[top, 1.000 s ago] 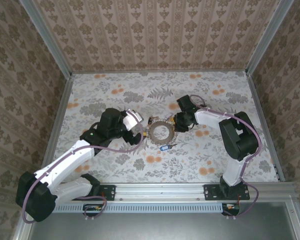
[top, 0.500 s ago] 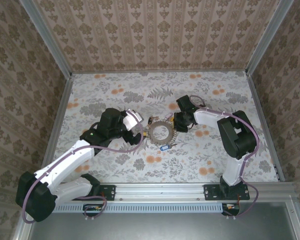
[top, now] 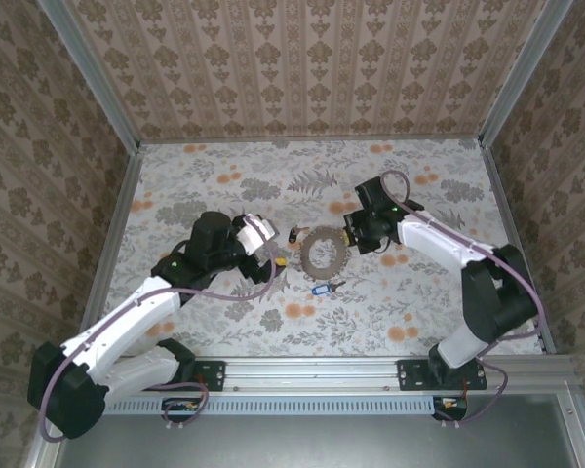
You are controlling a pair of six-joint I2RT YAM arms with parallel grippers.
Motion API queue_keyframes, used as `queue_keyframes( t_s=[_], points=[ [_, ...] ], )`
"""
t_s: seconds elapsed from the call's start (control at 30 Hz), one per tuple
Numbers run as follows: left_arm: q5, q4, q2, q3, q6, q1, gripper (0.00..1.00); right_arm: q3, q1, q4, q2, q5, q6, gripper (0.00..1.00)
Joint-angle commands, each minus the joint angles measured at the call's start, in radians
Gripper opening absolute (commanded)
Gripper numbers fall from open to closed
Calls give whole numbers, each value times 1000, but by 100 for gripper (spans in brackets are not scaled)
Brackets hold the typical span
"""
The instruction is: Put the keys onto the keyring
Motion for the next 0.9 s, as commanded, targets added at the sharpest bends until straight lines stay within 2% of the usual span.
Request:
queue_keyframes(
  t_s=[0.0, 0.13, 0.2, 0.3, 0.47, 0.57, 0.7, 0.87],
  points=[
    [86, 84, -79, -32, -18, -7, 99, -43, 8, 12, -91, -4, -344, 0],
    [153, 190, -125, -67, -32, -12, 98, -17, 47, 19, -200, -32, -720, 0],
    [168, 213, -121, -69, -29, -21, 98, 11, 81, -16, -247, -13, -844, 0],
    [167, 252, -92, -72, -31, -45, 97, 31, 125, -18, -297, -49, -983, 0],
    [124, 417, -41, -133, -55, -110, 97, 68, 204, -93, -312, -98, -1212, 0],
    [122, 489, -13, -158, -98, -113, 95, 65, 236, -113, -322, -122, -1364, 0],
    [140, 532, 26, -188, -141, -116, 93, 61, 252, -120, -345, -169, -1484, 0],
    [154, 521, 36, -205, -146, -133, 90, 57, 256, -105, -367, -260, -1514, 0]
  ],
)
